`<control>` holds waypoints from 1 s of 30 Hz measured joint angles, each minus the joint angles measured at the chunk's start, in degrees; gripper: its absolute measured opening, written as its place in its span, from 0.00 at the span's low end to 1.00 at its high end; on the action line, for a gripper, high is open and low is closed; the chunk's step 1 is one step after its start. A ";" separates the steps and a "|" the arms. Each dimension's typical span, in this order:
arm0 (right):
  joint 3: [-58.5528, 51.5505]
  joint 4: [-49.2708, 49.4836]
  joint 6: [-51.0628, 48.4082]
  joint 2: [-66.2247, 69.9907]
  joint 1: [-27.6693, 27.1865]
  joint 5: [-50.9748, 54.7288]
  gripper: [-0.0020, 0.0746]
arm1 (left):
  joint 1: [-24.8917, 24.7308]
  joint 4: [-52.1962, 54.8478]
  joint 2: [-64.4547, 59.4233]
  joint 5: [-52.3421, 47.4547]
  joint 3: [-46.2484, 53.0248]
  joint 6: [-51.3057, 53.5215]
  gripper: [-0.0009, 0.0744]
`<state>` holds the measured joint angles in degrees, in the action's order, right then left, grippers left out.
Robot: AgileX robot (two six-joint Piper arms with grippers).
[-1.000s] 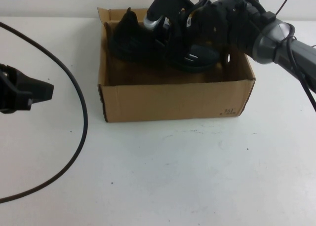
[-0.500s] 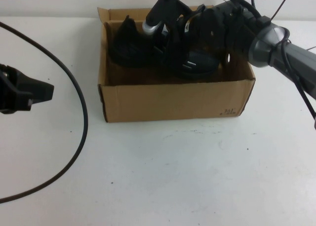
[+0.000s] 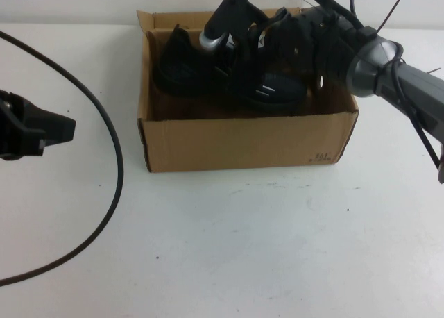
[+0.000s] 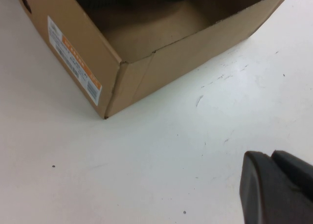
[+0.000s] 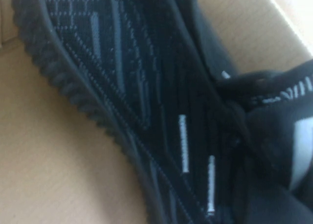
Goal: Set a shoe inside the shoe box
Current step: Place the shoe in the shoe box
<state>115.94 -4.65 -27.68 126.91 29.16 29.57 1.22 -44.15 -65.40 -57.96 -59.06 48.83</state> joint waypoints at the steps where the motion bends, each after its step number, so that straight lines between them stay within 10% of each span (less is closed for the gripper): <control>1: 0.00 -0.14 0.00 0.00 0.00 -0.48 0.17 | 0.00 0.00 0.00 0.00 0.00 0.00 0.01; 7: 0.00 -0.14 0.00 -0.44 0.00 -2.60 0.49 | 0.00 -0.12 0.00 -0.62 0.00 -0.08 0.01; 12: 0.00 -0.28 0.00 -3.63 0.00 -3.32 0.53 | 0.00 -0.22 0.00 -0.62 0.00 -0.08 0.01; 22: 0.53 9.99 0.20 -11.20 0.00 4.14 0.07 | 0.00 -1.01 0.00 -2.20 0.00 3.54 0.01; 30: 0.59 14.90 0.20 -7.17 0.00 15.81 0.01 | -0.22 -17.85 -6.77 2.78 -2.45 22.77 0.01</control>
<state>116.52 10.25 -27.48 119.74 29.16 45.38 1.01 -62.00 -72.17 -55.18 -61.51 71.60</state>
